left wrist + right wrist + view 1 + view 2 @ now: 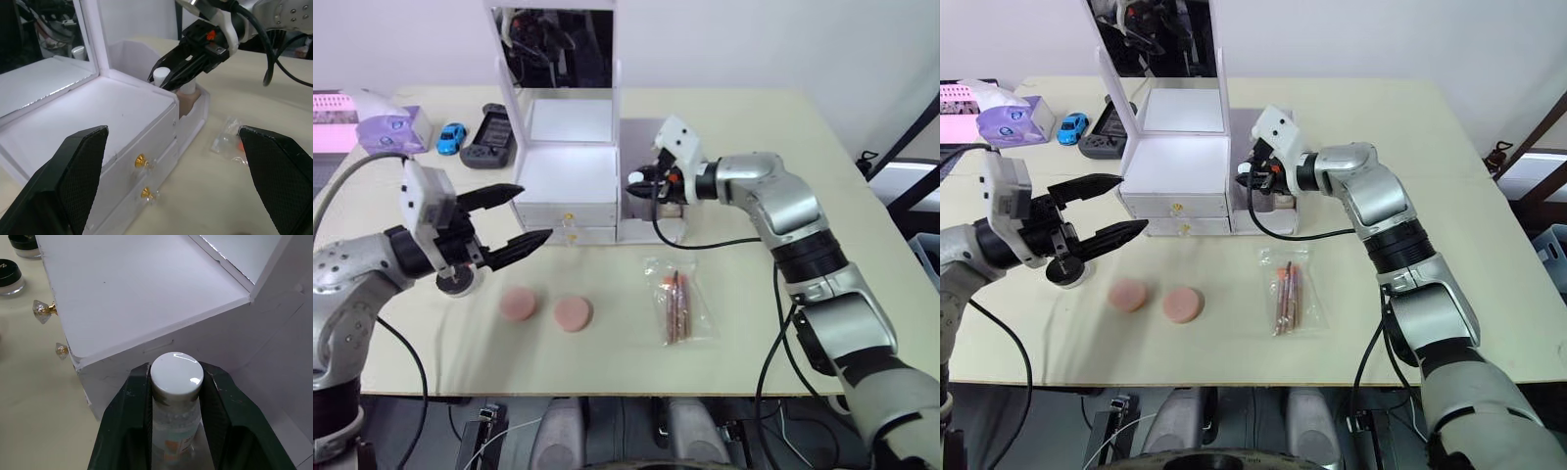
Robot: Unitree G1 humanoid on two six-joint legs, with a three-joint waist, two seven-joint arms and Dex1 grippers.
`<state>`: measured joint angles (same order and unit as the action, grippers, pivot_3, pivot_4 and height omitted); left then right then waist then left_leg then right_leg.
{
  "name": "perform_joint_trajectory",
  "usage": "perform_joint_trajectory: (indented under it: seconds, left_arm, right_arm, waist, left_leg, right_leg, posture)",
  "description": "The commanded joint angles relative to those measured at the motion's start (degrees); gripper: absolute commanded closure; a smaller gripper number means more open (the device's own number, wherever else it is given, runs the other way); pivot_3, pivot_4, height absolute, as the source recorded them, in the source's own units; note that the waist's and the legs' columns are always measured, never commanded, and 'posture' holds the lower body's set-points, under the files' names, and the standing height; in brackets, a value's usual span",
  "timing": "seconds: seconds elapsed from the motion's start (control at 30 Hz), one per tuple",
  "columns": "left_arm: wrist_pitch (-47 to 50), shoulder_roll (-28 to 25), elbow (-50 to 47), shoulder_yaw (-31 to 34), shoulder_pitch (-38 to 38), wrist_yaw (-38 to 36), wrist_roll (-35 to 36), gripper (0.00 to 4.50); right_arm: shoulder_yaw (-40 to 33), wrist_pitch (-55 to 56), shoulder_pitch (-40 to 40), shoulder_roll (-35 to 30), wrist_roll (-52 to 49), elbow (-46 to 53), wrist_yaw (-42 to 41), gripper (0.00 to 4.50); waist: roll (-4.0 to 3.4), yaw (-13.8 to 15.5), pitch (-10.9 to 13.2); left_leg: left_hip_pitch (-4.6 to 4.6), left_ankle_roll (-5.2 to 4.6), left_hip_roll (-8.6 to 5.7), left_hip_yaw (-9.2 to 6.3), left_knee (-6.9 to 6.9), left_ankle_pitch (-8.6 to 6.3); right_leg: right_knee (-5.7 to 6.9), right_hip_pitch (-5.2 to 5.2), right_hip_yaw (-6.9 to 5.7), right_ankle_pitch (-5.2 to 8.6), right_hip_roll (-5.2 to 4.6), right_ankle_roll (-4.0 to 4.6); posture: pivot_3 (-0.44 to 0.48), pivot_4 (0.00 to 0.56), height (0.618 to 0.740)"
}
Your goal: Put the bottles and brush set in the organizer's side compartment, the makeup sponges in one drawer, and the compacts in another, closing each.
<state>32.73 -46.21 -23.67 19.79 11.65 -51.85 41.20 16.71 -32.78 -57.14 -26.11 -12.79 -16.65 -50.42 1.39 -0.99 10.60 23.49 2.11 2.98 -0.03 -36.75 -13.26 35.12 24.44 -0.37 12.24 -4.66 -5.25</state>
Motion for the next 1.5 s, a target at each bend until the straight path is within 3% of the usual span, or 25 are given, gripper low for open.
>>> perform_joint_trajectory:
  seconds: [0.03,0.13,0.4,0.63,0.87,1.1,1.37,1.5]
  left_arm:
    - [-1.74,-1.37,0.99,0.42,1.12,-1.16,-0.84,0.00]
    - [-2.30,-1.59,1.69,0.18,1.43,-1.74,-1.18,0.00]
    - [-3.06,-1.59,3.71,-0.21,2.47,-2.72,-1.39,0.00]
    - [-6.12,-5.86,15.05,6.24,2.32,-6.47,-3.38,0.00]
    - [-16.17,-12.72,36.78,10.26,1.46,-12.86,-9.60,0.00]
    - [-22.82,-14.18,50.09,11.65,2.93,-15.22,-11.77,0.00]
    - [-24.96,-14.79,52.41,10.35,5.99,-17.70,-12.37,0.00]
    - [-15.17,-15.79,40.76,9.43,5.03,-22.50,-6.28,0.00]
  right_arm:
    - [-2.48,0.61,-1.02,-0.49,0.20,1.73,-0.91,1.37]
    - [-3.76,-0.54,-0.90,-1.04,-0.51,3.15,-1.89,0.02]
    - [-9.80,-3.00,0.44,-5.95,-4.55,11.31,-6.10,0.02]
    - [-20.74,0.55,4.96,-15.11,-8.29,13.87,-8.34,0.02]
    - [-31.40,7.65,19.84,-26.51,-7.37,9.28,-9.55,0.02]
    - [-37.76,12.51,36.51,-29.61,-6.60,6.53,-9.37,0.02]
    - [-38.63,11.38,37.34,-29.70,-8.59,7.66,-7.52,0.02]
    - [-37.19,5.51,34.11,-30.85,-11.59,11.68,-8.38,0.02]
  waist:
    - [0.00,0.00,0.00]
    - [0.00,0.02,0.00]
    - [-0.02,0.21,0.01]
    - [0.00,0.16,0.01]
    - [0.01,0.30,0.00]
    - [0.01,0.26,0.00]
    - [0.02,0.04,-0.01]
    - [0.02,0.06,0.00]
  left_leg:
    - [0.00,0.00,0.00,0.00,0.00,0.00]
    - [0.00,0.00,0.00,0.00,0.00,0.00]
    - [0.00,0.00,0.00,0.01,0.03,0.00]
    - [0.00,0.00,0.00,0.02,0.03,0.00]
    - [-0.05,0.01,0.00,0.21,0.44,0.00]
    - [-0.10,0.01,0.04,0.36,0.66,0.00]
    - [-0.29,0.02,0.07,0.44,0.57,0.01]
    - [-0.28,0.04,0.08,0.44,0.58,0.01]
  right_leg:
    - [0.00,0.00,0.00,0.00,0.00,0.00]
    - [-0.01,0.00,0.00,0.00,0.00,0.00]
    - [-0.03,0.01,0.00,0.01,0.00,0.00]
    - [-0.04,0.02,0.00,0.01,-0.01,-0.01]
    - [-0.26,0.13,0.01,0.04,-0.08,0.02]
    - [-0.25,0.21,0.02,0.14,-0.09,0.08]
    - [-0.13,0.19,0.09,0.10,-0.10,0.11]
    - [-0.09,0.21,0.09,0.04,-0.10,0.22]
  posture:
    - [0.000,0.150,0.729]
    - [0.000,0.150,0.729]
    - [0.000,0.150,0.729]
    - [0.000,0.150,0.729]
    - [0.000,0.150,0.729]
    - [0.000,0.150,0.729]
    - [0.000,0.150,0.729]
    - [0.000,0.150,0.729]
